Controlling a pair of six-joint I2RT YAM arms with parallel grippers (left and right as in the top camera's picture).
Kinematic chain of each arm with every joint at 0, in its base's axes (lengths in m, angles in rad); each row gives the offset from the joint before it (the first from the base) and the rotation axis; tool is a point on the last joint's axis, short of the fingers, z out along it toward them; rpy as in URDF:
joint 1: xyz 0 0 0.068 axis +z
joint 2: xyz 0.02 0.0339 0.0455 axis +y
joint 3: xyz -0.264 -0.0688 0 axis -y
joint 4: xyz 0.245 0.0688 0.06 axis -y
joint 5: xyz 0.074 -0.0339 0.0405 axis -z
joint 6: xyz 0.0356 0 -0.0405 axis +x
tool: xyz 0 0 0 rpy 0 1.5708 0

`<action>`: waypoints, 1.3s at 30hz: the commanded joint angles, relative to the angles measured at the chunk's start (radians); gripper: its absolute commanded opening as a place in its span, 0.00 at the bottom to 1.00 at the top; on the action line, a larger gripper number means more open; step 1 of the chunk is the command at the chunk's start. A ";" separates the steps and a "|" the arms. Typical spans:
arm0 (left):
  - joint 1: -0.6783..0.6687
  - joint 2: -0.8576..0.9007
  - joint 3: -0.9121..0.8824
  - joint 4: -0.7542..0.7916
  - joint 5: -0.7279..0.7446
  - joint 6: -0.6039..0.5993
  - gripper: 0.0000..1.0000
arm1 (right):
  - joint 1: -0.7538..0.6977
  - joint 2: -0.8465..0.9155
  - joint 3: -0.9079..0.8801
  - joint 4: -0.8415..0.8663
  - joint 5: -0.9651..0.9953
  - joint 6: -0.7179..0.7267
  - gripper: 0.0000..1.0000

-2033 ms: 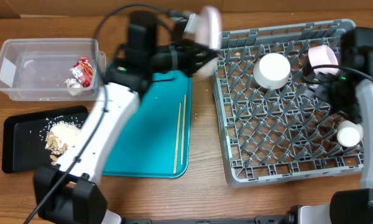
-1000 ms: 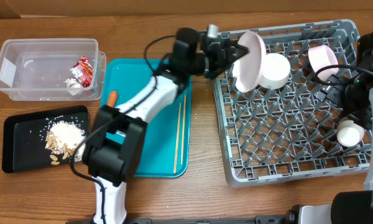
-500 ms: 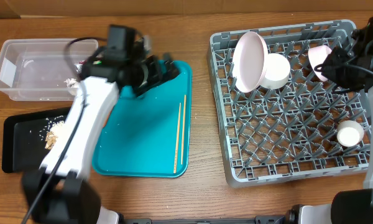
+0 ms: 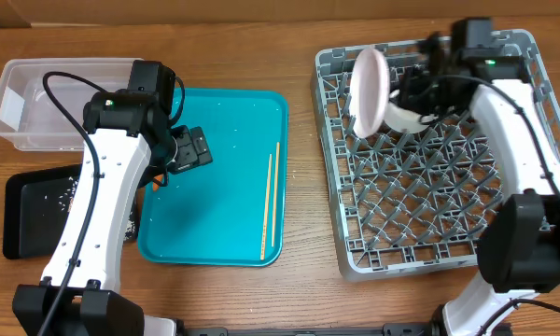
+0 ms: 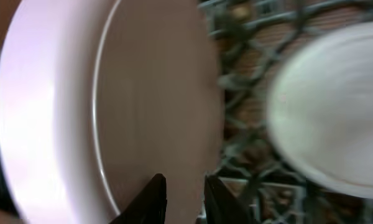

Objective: Sort waste into correct bins and load items into the dishwasher
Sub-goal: 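Hand the plate to the right gripper and stand it in the rack, then lower the left gripper onto the carrot on the teal tray and grasp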

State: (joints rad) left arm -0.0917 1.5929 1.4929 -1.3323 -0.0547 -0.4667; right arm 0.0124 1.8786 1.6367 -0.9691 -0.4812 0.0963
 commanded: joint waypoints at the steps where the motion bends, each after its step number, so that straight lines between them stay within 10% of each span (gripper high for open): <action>1: 0.002 0.004 0.000 -0.005 -0.070 0.023 1.00 | 0.013 -0.022 0.007 -0.018 -0.072 -0.101 0.24; 16: 0.002 0.004 0.000 -0.010 -0.212 0.027 1.00 | -0.008 -0.107 0.066 -0.191 -0.177 -0.235 0.38; 26: 0.002 0.004 0.000 -0.009 -0.218 0.026 1.00 | -0.061 -0.164 0.066 -0.114 0.521 0.144 0.40; 34: 0.002 0.004 0.000 -0.010 -0.214 0.026 1.00 | -0.034 -0.003 0.066 0.036 0.166 0.077 0.35; 39: 0.002 0.004 0.000 -0.014 -0.214 0.026 1.00 | 0.017 0.017 0.066 -0.019 -0.297 -0.285 0.35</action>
State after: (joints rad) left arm -0.0917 1.5932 1.4929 -1.3441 -0.2516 -0.4595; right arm 0.0055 1.9106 1.6821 -0.9634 -0.5400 -0.0120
